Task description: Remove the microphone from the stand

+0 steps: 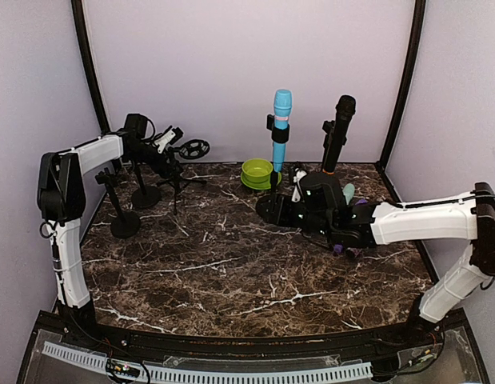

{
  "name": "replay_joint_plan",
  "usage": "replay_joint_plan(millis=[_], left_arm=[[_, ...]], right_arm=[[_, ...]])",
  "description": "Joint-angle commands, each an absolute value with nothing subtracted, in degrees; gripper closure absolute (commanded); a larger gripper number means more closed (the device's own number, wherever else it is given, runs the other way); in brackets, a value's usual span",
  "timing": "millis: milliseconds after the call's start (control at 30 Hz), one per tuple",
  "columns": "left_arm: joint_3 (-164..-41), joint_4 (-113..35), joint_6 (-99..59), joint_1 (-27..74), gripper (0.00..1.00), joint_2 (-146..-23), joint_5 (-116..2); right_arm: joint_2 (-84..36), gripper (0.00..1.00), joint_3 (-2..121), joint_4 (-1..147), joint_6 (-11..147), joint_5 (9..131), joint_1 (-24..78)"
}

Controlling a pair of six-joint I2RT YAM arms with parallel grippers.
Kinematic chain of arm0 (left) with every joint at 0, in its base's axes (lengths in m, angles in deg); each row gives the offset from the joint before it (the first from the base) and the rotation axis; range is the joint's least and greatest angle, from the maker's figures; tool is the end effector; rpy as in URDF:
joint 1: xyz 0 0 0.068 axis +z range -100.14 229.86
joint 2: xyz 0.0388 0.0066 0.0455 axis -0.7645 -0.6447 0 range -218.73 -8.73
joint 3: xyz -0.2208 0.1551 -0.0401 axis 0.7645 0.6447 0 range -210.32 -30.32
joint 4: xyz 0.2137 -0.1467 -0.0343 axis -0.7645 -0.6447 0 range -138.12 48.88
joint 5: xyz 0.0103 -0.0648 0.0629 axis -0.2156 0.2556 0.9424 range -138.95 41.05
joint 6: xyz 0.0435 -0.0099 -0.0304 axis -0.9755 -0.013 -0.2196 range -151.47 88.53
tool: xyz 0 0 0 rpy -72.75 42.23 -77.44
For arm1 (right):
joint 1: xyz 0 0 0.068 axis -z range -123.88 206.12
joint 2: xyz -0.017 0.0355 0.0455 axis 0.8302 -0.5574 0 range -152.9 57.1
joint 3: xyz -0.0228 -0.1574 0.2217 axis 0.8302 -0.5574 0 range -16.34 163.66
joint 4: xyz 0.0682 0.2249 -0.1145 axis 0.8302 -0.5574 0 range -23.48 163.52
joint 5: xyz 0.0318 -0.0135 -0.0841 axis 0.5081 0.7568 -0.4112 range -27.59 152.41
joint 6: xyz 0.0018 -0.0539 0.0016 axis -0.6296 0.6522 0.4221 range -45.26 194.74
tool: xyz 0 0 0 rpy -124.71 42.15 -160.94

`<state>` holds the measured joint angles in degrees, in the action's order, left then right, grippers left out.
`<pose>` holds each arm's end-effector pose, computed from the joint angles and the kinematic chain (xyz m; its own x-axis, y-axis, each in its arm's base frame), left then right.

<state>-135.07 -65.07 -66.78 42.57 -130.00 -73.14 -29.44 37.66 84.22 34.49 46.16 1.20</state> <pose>0.4841 -0.0766 0.2579 -0.2797 0.5673 -0.7746 0.7188 0.6585 0.2227 0.2055 0.2752 0.2556 -0.5744 0.2613 -0.7758 -0.3476 0.7801 0.5202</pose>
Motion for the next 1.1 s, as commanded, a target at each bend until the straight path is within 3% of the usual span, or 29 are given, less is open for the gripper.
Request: replay_joint_plan(millis=[0,200,433,667,1067], left_arm=[[-133.8,-70.4,-65.0,42.2,0.01,-124.0,-78.2],[-127.4,-75.6,-63.7,42.3,0.01,-113.0,-81.7],[-124.1,-78.2,-57.2,45.2,0.01,-101.4,-84.9],[-121.7,-81.5,-55.1,46.2,0.01,-94.4,-85.9],[-113.7,-81.8,-55.2,46.3,0.01,-87.2,-84.7]], right_arm=[[-27.5,0.30,44.5,80.0,40.2,41.9,4.1],[-29.9,0.16,53.8,76.9,49.6,37.0,7.8],[-36.6,0.12,63.9,74.8,60.2,34.5,12.1],[-41.8,0.13,71.0,73.6,65.4,35.9,14.5],[-45.7,0.30,74.8,79.2,69.6,35.3,14.6]])
